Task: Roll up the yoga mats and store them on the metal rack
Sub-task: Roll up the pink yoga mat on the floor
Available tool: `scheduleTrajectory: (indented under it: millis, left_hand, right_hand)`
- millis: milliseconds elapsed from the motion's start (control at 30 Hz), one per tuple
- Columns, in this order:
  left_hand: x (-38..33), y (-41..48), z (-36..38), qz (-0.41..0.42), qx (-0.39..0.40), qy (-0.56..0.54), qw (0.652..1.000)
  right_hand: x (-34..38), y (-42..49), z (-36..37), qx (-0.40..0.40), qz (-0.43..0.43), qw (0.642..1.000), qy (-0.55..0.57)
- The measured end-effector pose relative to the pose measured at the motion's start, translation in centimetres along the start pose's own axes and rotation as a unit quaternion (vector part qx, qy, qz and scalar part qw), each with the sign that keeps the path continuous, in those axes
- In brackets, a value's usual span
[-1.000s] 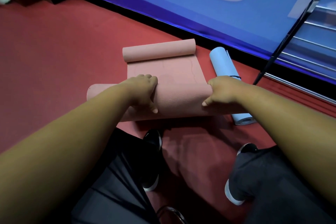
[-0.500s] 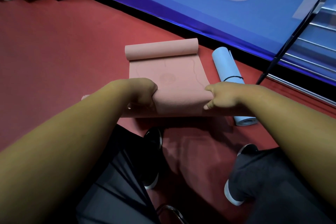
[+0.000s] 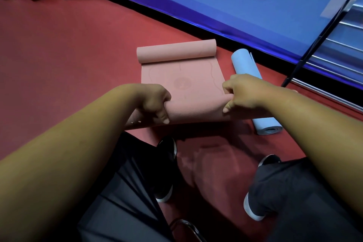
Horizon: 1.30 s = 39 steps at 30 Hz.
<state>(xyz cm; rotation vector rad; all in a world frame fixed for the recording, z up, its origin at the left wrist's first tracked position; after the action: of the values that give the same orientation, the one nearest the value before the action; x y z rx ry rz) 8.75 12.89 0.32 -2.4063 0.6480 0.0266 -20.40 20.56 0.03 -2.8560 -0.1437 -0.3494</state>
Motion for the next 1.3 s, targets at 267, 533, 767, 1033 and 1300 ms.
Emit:
scheduleTrajectory:
  millis: [267,533,767,1033,1300]
  left_hand:
    - [-0.7,-0.4,-0.5,0.023,-0.073,0.076,0.994]
    - [-1.0,-0.4,0.8,0.023,-0.015,0.059,0.998]
    - [-1.4,0.2,0.6,0.003,-0.044,0.1,0.994]
    - [-0.7,0.0,0.4,0.001,0.018,0.04,0.999]
    - [-0.6,-1.1,-0.7,0.043,-0.08,0.061,0.994]
  right_hand:
    - [-0.5,0.1,0.0,0.028,0.02,0.998,0.052]
    - [-1.5,0.0,0.3,0.087,0.017,0.99,0.109]
    - [0.5,-0.9,0.6,0.137,0.011,0.99,0.043]
    - [0.7,-0.4,1.2,0.066,-0.014,0.997,0.023]
    - [0.1,0.2,1.2,0.017,-0.023,0.999,0.03]
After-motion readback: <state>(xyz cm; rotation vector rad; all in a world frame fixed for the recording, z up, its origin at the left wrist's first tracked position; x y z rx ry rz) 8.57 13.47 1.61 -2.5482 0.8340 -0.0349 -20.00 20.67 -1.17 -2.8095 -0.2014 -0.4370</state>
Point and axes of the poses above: each hand's wrist, its own y-axis towards the middle knuckle, its own z-axis out of the palm, x = y × z, the point moved 2 cm from there along y, towards the middle knuckle, and after that the axes turned 2 degrees about -x, right-handed, at the moved point
